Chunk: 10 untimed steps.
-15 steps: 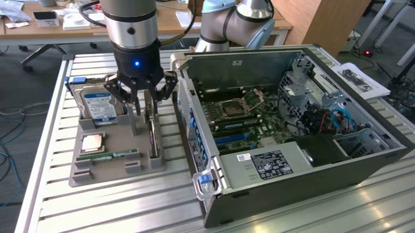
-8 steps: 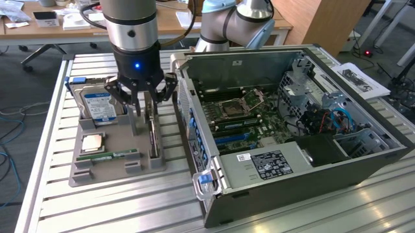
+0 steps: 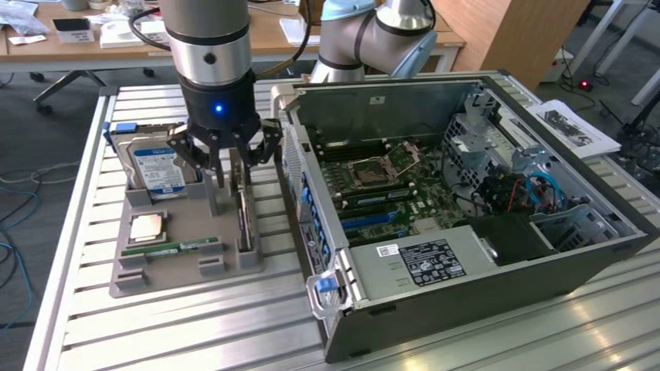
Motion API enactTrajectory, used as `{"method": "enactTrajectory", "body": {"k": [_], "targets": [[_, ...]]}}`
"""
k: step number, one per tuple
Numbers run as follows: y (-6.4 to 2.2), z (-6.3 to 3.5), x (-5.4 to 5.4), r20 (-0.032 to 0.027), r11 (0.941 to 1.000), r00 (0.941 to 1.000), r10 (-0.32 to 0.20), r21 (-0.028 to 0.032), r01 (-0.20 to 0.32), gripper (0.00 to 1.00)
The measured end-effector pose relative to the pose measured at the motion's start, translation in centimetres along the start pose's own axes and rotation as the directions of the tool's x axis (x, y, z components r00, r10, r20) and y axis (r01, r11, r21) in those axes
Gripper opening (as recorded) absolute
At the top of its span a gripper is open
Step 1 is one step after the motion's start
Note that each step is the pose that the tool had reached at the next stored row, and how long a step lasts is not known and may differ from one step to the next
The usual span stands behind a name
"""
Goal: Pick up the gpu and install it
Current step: 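Pick up the gpu and move the gpu toward the slot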
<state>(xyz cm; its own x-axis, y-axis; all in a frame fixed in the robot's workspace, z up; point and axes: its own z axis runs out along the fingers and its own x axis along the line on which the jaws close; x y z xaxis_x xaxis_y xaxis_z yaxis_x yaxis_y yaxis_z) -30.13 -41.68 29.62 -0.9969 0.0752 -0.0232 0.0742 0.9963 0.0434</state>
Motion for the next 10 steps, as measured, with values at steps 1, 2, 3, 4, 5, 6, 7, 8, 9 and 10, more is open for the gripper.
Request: {"method": "enactTrajectory", "body": {"k": [1,2,3,4,5,6,7,8,9,10], "targets": [[0.0,0.0,0.0,0.0,1.0,1.0,0.0,0.0,0.0,0.43],[0.0,0.0,0.0,0.0,1.0,1.0,0.0,0.0,0.0,0.43],[0.0,0.02,-0.01,0.0002,1.0,1.0,0.0,-0.0002,0.0,0.43],[0.01,0.03,-0.06,0.0002,1.0,1.0,0.0,-0.0003,0.0,0.43],[0.01,0.02,-0.13,-0.0002,1.0,1.0,0.0,-0.0002,0.0,0.43],[0.01,0.02,-0.2,-0.0006,1.0,1.0,0.0,-0.0001,0.0,0.43],[0.02,0.02,-0.27,-0.0008,1.0,1.0,0.0,0.0001,0.0,0.43],[0.02,0.02,-0.34,-0.0009,1.0,1.0,0.0,0.0001,0.0,0.43],[0.02,0.02,-0.38,-0.0011,1.0,1.0,0.0,0.0001,0.0,0.43],[0.01,0.02,-0.4,-0.0011,1.0,1.0,0.0,0.0002,0.0,0.43]]}}
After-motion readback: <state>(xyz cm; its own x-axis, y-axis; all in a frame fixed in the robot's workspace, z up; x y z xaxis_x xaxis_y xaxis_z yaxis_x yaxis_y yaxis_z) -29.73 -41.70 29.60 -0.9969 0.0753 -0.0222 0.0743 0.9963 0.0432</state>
